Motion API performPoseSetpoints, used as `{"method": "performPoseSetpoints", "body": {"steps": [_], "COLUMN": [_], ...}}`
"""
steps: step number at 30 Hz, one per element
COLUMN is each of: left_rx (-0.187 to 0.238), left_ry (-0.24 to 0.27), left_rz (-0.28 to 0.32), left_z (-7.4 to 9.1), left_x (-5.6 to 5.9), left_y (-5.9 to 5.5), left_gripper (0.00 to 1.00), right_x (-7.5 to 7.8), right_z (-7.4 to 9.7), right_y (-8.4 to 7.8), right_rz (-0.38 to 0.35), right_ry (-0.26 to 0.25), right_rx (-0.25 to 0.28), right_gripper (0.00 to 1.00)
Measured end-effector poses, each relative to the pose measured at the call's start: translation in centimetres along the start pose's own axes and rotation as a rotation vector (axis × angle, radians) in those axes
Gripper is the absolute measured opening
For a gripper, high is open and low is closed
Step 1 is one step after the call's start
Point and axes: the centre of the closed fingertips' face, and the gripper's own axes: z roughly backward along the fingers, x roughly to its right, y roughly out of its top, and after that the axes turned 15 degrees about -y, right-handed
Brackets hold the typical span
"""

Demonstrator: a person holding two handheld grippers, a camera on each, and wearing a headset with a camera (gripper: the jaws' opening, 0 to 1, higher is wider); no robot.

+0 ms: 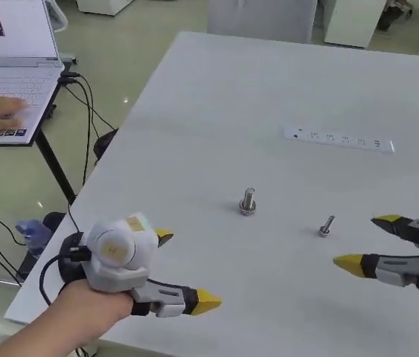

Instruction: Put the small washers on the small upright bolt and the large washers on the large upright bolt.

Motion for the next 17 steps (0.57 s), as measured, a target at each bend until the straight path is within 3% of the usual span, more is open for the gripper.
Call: {"method": "performPoseSetpoints", "body": {"steps": [11,17], "left_rx": [0.012,0.028], "left_ry": [-0.020,-0.028], "left_rz": [0.007,0.025], "left_z": [-0.6,-0.7], "left_x": [0.5,0.8], "left_y": [0.1,-0.1], "left_gripper": [0.90,0.90], "right_x": [-0.2,-1.1], "right_z": [1.6,2.1], "right_y": [-3.7,-3.7], "right_rz": [-0.081,-0.120], "right_ry": [-0.011,0.012], "right_rx": [0.014,0.066], "right_gripper": [0.88,0.97]}}
